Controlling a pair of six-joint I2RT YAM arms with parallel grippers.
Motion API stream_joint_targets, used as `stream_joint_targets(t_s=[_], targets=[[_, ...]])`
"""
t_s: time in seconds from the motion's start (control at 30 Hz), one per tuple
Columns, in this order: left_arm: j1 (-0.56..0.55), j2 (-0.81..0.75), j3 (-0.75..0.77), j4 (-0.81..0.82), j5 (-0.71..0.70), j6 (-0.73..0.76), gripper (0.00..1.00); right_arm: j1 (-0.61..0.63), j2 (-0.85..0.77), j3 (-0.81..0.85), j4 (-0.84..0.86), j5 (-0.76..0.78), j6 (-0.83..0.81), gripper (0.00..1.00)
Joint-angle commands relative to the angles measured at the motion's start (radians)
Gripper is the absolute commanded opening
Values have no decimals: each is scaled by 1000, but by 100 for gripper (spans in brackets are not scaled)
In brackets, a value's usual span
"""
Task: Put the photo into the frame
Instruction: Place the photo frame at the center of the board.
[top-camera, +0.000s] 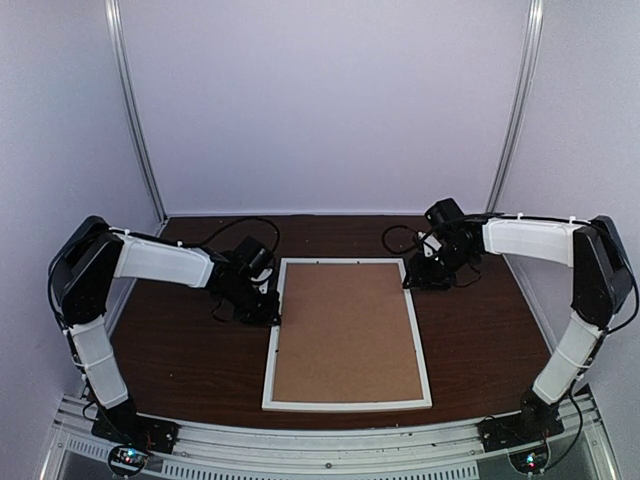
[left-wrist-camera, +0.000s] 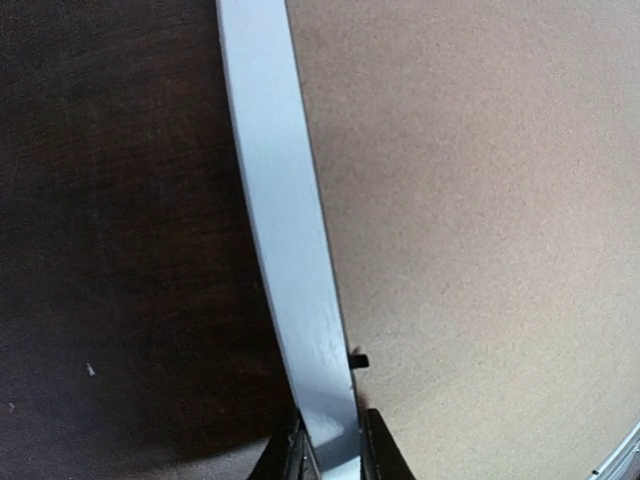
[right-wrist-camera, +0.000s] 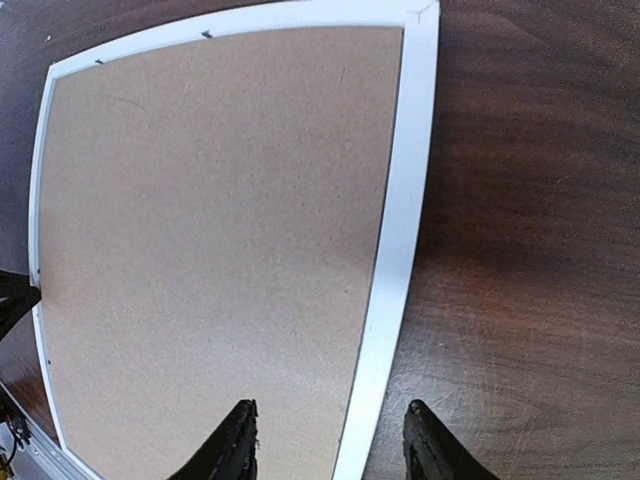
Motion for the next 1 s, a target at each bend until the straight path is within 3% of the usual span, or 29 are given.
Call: stream_joint_targets(t_s=[0.0, 0.5, 0.97], targets=[[-26, 3, -36, 35, -3, 8, 12, -21, 53, 68, -52, 98, -41, 50], [-92, -47, -83, 44, -43, -42, 7, -54, 167, 146, -57, 80, -76, 49], [-140, -93, -94, 27, -139, -77, 6, -27, -195, -201, -90, -1, -4, 49]])
